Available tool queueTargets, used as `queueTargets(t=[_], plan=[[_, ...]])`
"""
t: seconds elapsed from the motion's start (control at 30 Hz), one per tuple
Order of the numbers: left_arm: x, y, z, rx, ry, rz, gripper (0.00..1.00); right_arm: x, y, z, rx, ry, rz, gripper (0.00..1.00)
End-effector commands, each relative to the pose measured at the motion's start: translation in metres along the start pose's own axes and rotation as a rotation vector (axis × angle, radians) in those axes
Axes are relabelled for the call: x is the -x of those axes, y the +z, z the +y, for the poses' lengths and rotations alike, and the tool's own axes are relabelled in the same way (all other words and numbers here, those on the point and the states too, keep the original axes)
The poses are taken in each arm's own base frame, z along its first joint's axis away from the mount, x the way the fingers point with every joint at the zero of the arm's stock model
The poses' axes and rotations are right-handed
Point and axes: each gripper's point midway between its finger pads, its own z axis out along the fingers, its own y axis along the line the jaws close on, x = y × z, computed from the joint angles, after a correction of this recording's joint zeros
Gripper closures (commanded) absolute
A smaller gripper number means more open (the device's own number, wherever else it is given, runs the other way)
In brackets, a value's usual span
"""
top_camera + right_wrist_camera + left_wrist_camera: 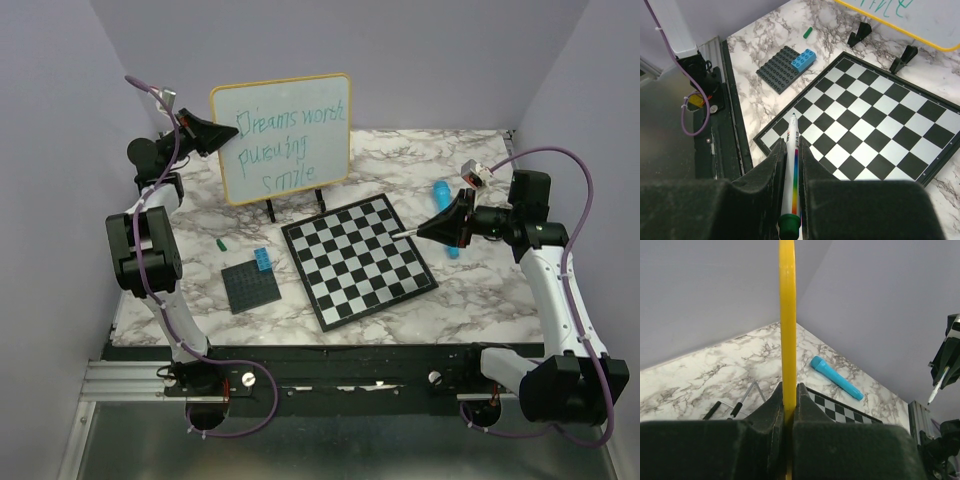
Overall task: Write a sentence on the whiteboard
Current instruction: Put down the whiteboard on the whiteboard stand.
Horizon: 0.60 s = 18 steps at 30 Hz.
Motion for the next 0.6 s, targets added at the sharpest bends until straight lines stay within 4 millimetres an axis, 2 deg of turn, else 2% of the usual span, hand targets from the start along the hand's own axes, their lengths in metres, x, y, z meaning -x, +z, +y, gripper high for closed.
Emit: queueTargets(t=[0.0,0.27,0.57], plan=[[0.058,0.005,-0.04,-0.054,0.293,-0.133,1.0,-0.005,0.001,0.002,0.032,0.024,-0.004,0.99],[0.049,0.004,-0.022,-0.019,0.284,-0.12,1.0,-0.005,0.001,0.002,0.034,0.029,-0.004,1.0],[0.03,0.001,-0.002,-0.01,0.23,-0.09,1.0,-0.007,0.001,0.0,0.029,0.035,-0.001,1.0]])
